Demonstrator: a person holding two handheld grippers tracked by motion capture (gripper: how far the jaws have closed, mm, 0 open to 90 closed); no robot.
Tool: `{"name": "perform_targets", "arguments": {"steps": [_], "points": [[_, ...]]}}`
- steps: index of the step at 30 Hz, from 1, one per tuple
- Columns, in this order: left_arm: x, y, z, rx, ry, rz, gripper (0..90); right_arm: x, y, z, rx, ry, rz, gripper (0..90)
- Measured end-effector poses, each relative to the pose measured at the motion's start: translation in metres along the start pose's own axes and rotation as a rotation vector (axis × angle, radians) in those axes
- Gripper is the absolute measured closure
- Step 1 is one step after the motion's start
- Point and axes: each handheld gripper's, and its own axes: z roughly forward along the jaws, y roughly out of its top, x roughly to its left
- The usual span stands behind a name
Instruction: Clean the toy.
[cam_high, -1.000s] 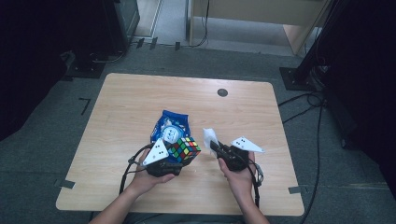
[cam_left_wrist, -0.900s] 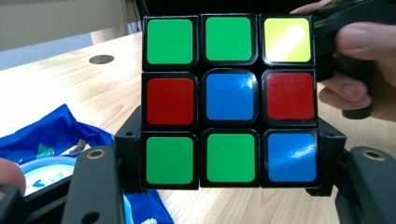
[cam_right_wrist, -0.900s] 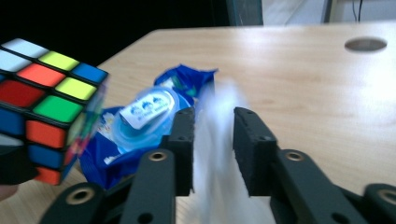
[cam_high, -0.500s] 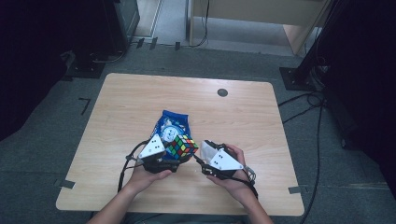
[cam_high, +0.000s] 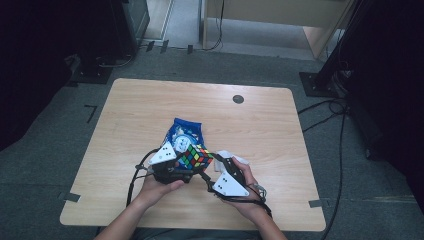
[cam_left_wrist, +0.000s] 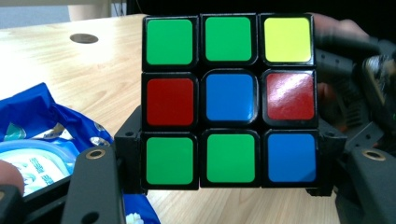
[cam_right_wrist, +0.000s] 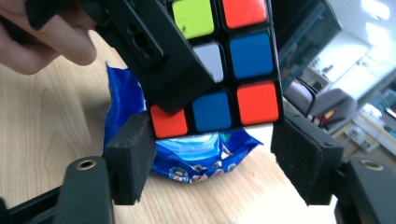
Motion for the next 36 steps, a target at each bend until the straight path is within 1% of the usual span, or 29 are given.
{"name": "perform_targets", "arguments": {"steps": [1,2,3,4,5,6,7,8,9,10,11,12,13,14,15,16,18,19,21,22,27,31,32,33,35,36], "points": [[0.001,0.001,-0.001,-0.009,-0.012,-0.016,33.9,0.003,-0.001,-0.001,-0.012,0.011,0.03,69.2],[0.0,0.002,-0.002,-0.011,-0.005,-0.008,33.9,0.006,-0.001,-0.001,-0.014,0.007,0.077,71.0],[-0.001,0.002,-0.002,-0.004,0.008,0.011,34.0,0.008,-0.001,0.0,-0.012,-0.011,0.109,70.1],[-0.002,0.002,-0.002,-0.003,0.013,0.019,34.0,0.01,0.002,0.0,-0.016,-0.019,0.139,66.1],[-0.002,0.002,-0.003,-0.005,0.012,0.016,34.0,0.011,0.004,0.001,-0.006,-0.014,0.154,62.5],[0.0,0.002,-0.003,-0.005,0.004,0.005,34.0,0.011,0.005,0.002,-0.006,0.001,0.158,58.1],[0.0,0.002,-0.004,-0.005,0.006,0.002,34.0,0.01,0.004,0.002,-0.002,0.016,0.148,55.7],[0.001,0.002,-0.004,-0.004,0.007,0.002,34.0,0.009,0.003,0.003,0.025,0.005,0.128,54.5],[0.002,0.002,-0.004,-0.002,0.004,0.002,34.0,0.007,0.0,0.003,0.054,-0.022,0.103,52.8],[0.002,0.002,-0.004,-0.001,0.002,0.001,34.0,0.004,-0.004,0.003,0.066,-0.037,0.102,50.7],[0.002,0.002,-0.003,0.002,0.004,0.006,34.0,-0.001,-0.007,0.002,0.066,-0.053,0.101,49.0],[0.001,0.002,-0.003,0.008,0.005,0.011,34.0,-0.006,-0.009,0.001,0.063,-0.07,0.089,46.3],[0.001,0.001,-0.002,0.014,-0.001,0.012,34.0,-0.01,-0.009,-0.001,0.068,-0.085,0.062,45.5],[0.0,0.001,-0.001,0.021,-0.008,0.015,34.0,-0.013,-0.009,-0.002,0.067,-0.105,0.024,45.4],[0.0,0.0,0.0,0.029,-0.011,0.021,34.0,-0.015,-0.008,-0.004,0.055,-0.112,-0.001,44.6],[0.0,0.0,0.001,0.038,-0.015,0.022,34.0,-0.017,-0.007,-0.006,0.039,-0.114,-0.015,44.5],[-0.001,-0.001,0.003,0.048,-0.026,0.02,34.0,-0.018,-0.005,-0.009,-0.002,-0.101,-0.063,44.7],[-0.001,-0.001,0.003,0.051,-0.032,0.019,34.0,-0.016,-0.004,-0.009,-0.013,-0.095,-0.106,45.2],[-0.001,0.0,0.003,0.059,-0.045,0.018,34.0,-0.013,-0.004,-0.009,0.001,-0.094,-0.174,45.3],[-0.001,0.0,0.003,0.062,-0.046,0.02,34.0,-0.012,-0.004,-0.009,-0.002,-0.092,-0.19,45.8],[-0.001,0.001,0.002,0.054,-0.051,0.007,33.9,-0.008,-0.002,-0.008,0.0,-0.085,-0.212,47.4],[-0.002,0.0,0.003,0.054,-0.046,0.015,33.9,0.001,0.0,-0.004,0.003,-0.049,-0.222,48.3],[-0.002,0.0,0.003,0.051,-0.037,0.021,33.9,0.004,0.001,-0.003,0.002,-0.041,-0.209,47.5],[-0.003,0.0,0.003,0.05,-0.028,0.024,33.9,0.007,0.002,-0.002,0.008,-0.044,-0.196,47.6],[-0.002,0.0,0.003,0.048,-0.025,0.028,33.9,0.008,0.002,0.0,0.013,-0.046,-0.156,47.6],[-0.003,0.0,0.003,0.045,-0.015,0.03,33.9,0.009,0.003,0.0,0.013,-0.047,-0.132,47.8]]}}
